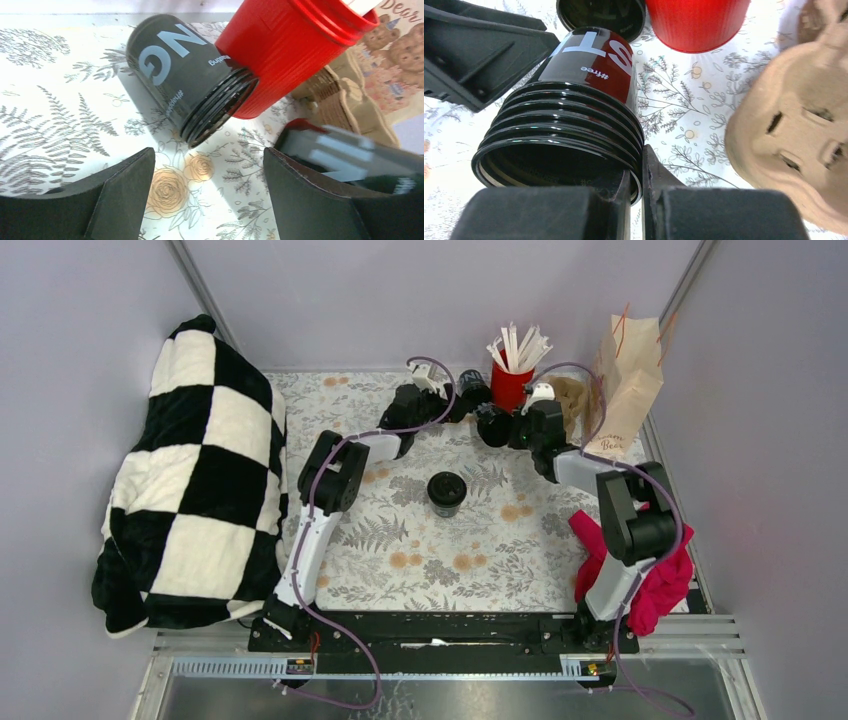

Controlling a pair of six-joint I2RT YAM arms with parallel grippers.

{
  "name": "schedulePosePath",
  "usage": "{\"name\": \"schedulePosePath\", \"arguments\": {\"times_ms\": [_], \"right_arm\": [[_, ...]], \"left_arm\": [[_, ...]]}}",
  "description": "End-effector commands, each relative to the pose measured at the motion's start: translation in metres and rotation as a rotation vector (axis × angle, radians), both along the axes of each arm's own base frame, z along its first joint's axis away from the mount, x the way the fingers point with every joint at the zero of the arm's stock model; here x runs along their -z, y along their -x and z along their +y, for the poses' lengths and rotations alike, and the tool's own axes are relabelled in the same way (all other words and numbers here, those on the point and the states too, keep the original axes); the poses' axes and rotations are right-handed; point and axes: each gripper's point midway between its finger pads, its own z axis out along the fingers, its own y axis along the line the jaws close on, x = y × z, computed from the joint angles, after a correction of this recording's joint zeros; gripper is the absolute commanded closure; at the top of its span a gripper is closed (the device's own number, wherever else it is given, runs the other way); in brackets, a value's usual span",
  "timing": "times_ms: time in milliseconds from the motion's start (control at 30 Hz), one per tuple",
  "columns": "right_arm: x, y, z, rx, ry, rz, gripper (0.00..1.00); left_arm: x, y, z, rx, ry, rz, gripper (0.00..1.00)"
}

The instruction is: Pack the takeout coffee

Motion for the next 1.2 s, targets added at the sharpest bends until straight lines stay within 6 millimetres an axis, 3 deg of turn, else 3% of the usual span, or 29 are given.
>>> {"name": "schedulePosePath", "arguments": {"times_ms": [0, 133, 400, 800, 900, 1000, 1167], "right_arm": [[-0.046, 0.007, -0.015, 0.100, -0.051, -0.081, 1.00], [-0.060, 0.016, -0.024, 0.130, -0.053, -0.113, 1.00], [-0.076, 0.026, -0.027, 0.129, -0.067, -0.178, 1.00], [-0.090, 0.037, -0.032, 0.140, -0.080, -0.231, 1.00], [-0.095, 0.040, -0.034, 0.142, -0.079, -0.249, 1.00], [-0.099, 0.043, -0.034, 0.140, -0.085, -0.262, 1.00], [-0.106, 0.045, -0.034, 0.131, -0.086, -0.282, 1.00]], "left_arm": [[-0.056, -0.014, 0.006, -0.060, -0.065, -0.168, 0.19], [-0.031, -0.025, -0.008, -0.070, -0.167, -0.145, 0.25], [-0.027, -0.028, -0.019, -0.162, -0.287, -0.270, 0.33], [-0.014, -0.041, -0.024, -0.229, -0.378, -0.265, 0.38], [-0.015, -0.044, -0.027, -0.269, -0.409, -0.282, 0.50], [-0.016, -0.047, -0.035, -0.269, -0.435, -0.311, 0.54], [-0.022, -0.051, -0.037, -0.294, -0.427, -0.363, 0.77]]}}
